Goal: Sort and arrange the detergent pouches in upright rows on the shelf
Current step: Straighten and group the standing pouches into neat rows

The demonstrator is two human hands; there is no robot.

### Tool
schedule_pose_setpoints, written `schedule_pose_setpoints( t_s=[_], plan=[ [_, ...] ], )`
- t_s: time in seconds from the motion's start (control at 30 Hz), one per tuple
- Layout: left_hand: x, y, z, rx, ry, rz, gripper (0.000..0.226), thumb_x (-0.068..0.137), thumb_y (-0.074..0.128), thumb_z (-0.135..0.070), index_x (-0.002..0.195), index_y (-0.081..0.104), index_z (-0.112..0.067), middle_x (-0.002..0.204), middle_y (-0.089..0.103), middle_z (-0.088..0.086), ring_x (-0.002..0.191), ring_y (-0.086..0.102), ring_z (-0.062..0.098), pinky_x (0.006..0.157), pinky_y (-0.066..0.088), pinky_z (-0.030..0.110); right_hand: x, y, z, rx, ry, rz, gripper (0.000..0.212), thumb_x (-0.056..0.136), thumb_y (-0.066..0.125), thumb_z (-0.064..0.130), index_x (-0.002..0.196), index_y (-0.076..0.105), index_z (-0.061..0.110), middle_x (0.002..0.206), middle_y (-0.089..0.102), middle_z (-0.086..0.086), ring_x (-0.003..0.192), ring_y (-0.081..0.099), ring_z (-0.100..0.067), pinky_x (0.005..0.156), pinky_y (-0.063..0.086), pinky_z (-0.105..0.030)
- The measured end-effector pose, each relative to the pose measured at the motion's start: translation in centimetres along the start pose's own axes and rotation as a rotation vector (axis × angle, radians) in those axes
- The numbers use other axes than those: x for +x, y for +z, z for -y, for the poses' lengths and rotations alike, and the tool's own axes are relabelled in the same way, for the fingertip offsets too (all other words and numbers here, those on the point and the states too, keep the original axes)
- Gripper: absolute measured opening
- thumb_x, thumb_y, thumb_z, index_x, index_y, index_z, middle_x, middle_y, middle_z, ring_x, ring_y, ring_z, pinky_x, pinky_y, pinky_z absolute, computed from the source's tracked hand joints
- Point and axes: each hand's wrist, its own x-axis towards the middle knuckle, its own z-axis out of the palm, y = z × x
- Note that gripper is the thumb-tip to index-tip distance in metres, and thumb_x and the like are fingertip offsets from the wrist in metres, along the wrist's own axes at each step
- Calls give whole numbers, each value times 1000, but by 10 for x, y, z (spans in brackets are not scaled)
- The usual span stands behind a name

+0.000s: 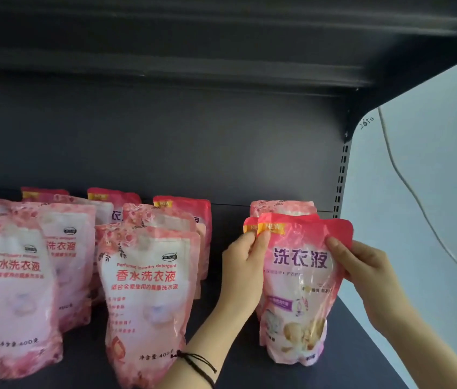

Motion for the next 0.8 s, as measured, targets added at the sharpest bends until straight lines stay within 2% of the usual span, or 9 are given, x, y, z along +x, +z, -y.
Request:
schedule_pose_setpoints(
  t_s=[0.07,0.13,0.2,0.27,0.4,0.5,0.67,0.73,0.8],
  plan=[
    [0,2,-13,-26,62,-29,46,99,46,-38,91,57,6,78,57,29,68,46,20,62,45,47,-2,4,10,57,-85,-48,33,79,62,39,78,72,7,77,72,-16,67,64,-19,65,55,-32],
    [0,0,-28,-32,148,-71,45,99,45,-39,84,54,3,67,47,22,61,39,20,54,37,43,-6,12,24,98,-204,-92,23,81,61,37,76,74,19,70,73,3,61,65,-6,56,53,-18],
    [-2,-6,-41,-50,209,-92,45,100,45,-36,80,50,3,61,39,11,58,33,20,52,31,43,-11,21,39,98,-303,-134,22,82,60,40,74,72,23,66,69,10,57,60,-2,50,49,-14],
    [-6,-16,-50,-64,244,-103,44,100,45,-33,76,47,4,60,37,3,58,31,17,53,29,40,-19,32,51,82,-341,-190,27,81,61,46,74,68,22,65,64,8,57,56,-7,47,46,-16],
    [-19,-49,-64,-128,256,-76,43,100,44,-34,75,46,1,62,37,0,60,33,12,58,32,29,-40,60,66,102,-351,-225,34,80,65,55,76,66,21,69,64,4,65,57,-20,57,50,-31],
    [-28,-85,-72,-202,239,-60,46,100,43,-37,77,47,3,65,40,12,64,37,16,62,36,29,-58,92,81,100,-351,-235,40,76,66,61,78,69,21,67,66,7,62,58,-16,55,51,-29],
    [-46,-164,-71,-251,166,-28,52,99,43,-43,93,54,8,80,52,5,76,45,16,72,40,28,-94,165,93,43,-335,-262,47,78,63,63,78,66,16,66,63,4,60,55,-16,55,47,-30],
    [-53,-200,-69,-285,95,-8,40,97,48,-45,93,68,-10,85,64,-2,82,57,9,80,43,23,-110,200,96,49,-331,-259,44,80,62,61,74,65,18,64,63,2,58,54,-16,53,45,-29],
    [-58,-237,-70,-314,15,5,26,94,50,-45,81,72,-49,85,68,-31,86,61,-16,78,44,8,-123,236,99,62,-315,-249,46,81,61,59,71,61,14,66,60,-5,59,51,-20,54,44,-32]
  ],
)
